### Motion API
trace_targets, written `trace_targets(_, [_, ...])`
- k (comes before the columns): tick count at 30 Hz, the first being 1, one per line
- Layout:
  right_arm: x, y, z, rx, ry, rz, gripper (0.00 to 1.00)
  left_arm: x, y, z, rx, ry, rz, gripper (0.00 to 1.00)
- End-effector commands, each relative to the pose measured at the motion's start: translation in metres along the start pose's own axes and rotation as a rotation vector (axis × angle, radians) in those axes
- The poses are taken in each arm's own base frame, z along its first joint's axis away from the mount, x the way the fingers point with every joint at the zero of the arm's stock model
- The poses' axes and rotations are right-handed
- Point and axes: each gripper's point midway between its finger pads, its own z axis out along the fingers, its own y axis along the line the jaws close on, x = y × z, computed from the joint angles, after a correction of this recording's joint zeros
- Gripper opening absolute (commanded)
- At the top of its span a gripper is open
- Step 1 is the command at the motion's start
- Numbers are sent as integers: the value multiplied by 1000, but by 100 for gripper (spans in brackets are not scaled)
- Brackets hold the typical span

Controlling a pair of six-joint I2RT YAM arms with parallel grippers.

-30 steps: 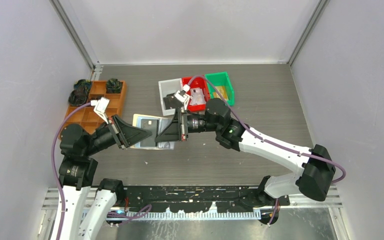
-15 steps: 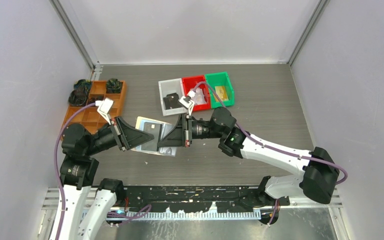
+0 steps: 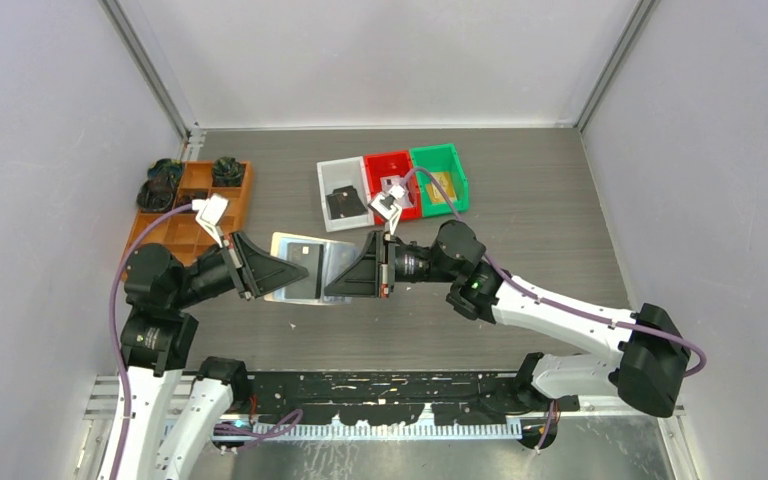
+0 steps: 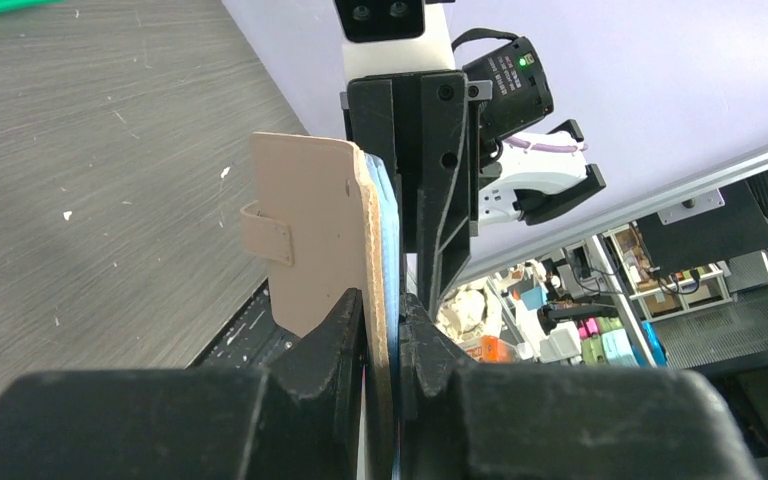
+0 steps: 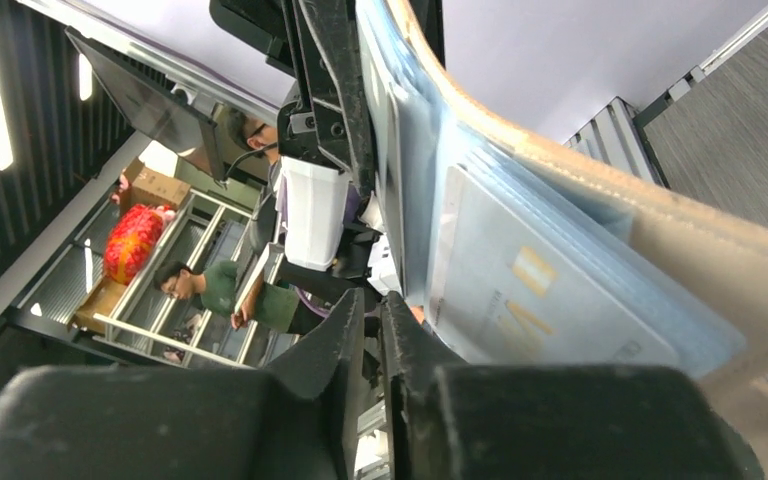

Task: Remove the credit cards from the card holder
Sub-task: Remove the credit card from the card holder.

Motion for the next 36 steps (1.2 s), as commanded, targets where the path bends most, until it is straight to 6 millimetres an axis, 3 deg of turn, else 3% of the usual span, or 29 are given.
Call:
trace_targets(1, [-18, 38, 5, -97, -23, -87, 24, -11, -23, -3, 48, -42, 97, 2])
trace_targets(3, [-22, 38, 11, -81, -14, -99, 35, -11, -24, -4, 49, -43, 98, 1])
trace_targets(5, [-24, 35, 15, -65, -4, -102, 38, -11, -26, -4, 52, -42, 103, 1])
trace_targets(14, [-26, 30, 18, -41, 16, -105, 33, -9, -34, -7, 65, -40, 116, 0])
trace_targets(24, [-25, 25, -1, 53, 33, -153, 35, -10, -35, -8, 68, -40, 120, 0])
trace_targets(36, [-40, 31, 14, -2, 46, -148, 35, -9, -37, -9, 72, -37, 123, 0])
